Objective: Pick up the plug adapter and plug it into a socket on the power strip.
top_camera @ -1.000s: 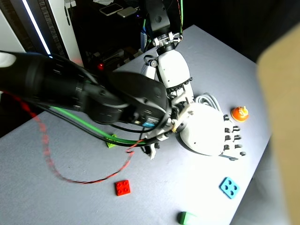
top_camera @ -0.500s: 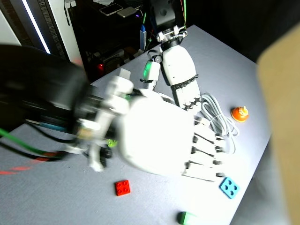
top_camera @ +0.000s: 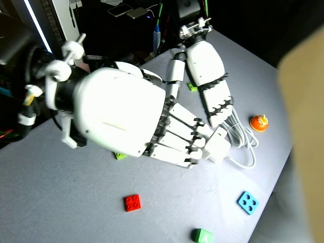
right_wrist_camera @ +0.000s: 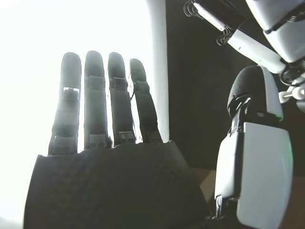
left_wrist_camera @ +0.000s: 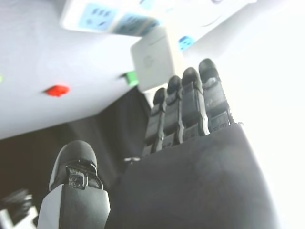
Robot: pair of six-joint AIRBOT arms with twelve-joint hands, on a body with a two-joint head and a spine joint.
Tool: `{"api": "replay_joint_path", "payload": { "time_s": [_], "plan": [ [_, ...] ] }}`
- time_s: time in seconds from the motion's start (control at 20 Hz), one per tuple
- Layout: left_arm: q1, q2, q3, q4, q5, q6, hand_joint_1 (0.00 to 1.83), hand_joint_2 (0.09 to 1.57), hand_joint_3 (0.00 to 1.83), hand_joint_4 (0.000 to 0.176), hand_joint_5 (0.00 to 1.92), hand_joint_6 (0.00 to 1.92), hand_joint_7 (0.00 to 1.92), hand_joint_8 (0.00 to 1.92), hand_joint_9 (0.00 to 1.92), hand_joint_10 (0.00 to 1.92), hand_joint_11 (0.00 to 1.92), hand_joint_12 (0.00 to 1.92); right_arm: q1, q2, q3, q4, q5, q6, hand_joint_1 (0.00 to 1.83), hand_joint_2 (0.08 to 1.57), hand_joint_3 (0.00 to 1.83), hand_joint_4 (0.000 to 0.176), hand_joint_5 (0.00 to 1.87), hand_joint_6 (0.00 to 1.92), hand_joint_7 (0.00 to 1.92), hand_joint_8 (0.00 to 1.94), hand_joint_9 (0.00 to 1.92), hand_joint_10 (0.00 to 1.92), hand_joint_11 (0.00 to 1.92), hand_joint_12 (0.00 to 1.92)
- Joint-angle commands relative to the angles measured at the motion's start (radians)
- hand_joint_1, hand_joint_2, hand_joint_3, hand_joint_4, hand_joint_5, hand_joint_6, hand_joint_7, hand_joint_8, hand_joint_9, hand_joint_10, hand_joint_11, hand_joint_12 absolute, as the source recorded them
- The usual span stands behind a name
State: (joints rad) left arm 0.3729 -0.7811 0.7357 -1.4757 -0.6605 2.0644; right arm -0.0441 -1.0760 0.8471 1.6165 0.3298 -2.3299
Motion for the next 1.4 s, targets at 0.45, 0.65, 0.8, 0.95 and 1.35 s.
{"api": "replay_joint_path", "payload": {
  "time_s": [0.45,0.65,0.8,0.95,1.35],
  "plan": [
    [-0.103,0.049,0.054,0.055,0.059,0.066,0.44,1.31,0.0,0.0,0.66,1.57,0.84,1.26,0.85,1.35,0.71,1.55,-0.167,0.051,-0.154,-0.493,0.274,0.317,0.43,1.18,0.01,0.0,0.77,1.86,0.97,1.87,1.04,1.88,1.03,1.91],
    [-0.131,0.055,0.093,0.056,0.139,0.109,0.37,1.39,0.01,0.0,1.17,1.92,1.22,1.92,1.28,1.92,1.29,1.92,-0.209,0.051,-0.154,-0.6,0.282,0.419,0.39,1.31,0.02,0.0,1.18,1.92,1.32,1.94,1.47,1.92,1.62,1.92],
    [-0.139,0.054,0.116,0.056,0.226,0.109,0.36,1.4,0.01,0.0,1.21,1.92,1.26,1.92,1.32,1.92,1.35,1.92,-0.238,0.051,-0.155,-0.666,0.31,0.473,0.39,1.32,0.02,0.0,1.18,1.92,1.33,1.94,1.48,1.92,1.63,1.92],
    [-0.16,0.049,0.144,0.068,0.297,0.108,0.45,1.45,0.0,0.0,1.38,1.92,1.45,1.92,1.54,1.92,1.62,1.92,-0.261,0.051,-0.171,-0.671,0.355,0.489,0.36,1.45,0.01,0.0,1.2,1.92,1.41,1.94,1.53,1.92,1.64,1.92],
    [-0.173,0.045,0.167,0.068,0.349,0.103,0.52,1.44,0.0,0.0,1.3,1.92,1.39,1.92,1.48,1.92,1.56,1.92,-0.317,0.056,-0.191,-0.756,0.415,0.502,0.33,1.48,0.0,0.0,1.19,1.92,1.39,1.94,1.52,1.92,1.62,1.92]
  ]
}}
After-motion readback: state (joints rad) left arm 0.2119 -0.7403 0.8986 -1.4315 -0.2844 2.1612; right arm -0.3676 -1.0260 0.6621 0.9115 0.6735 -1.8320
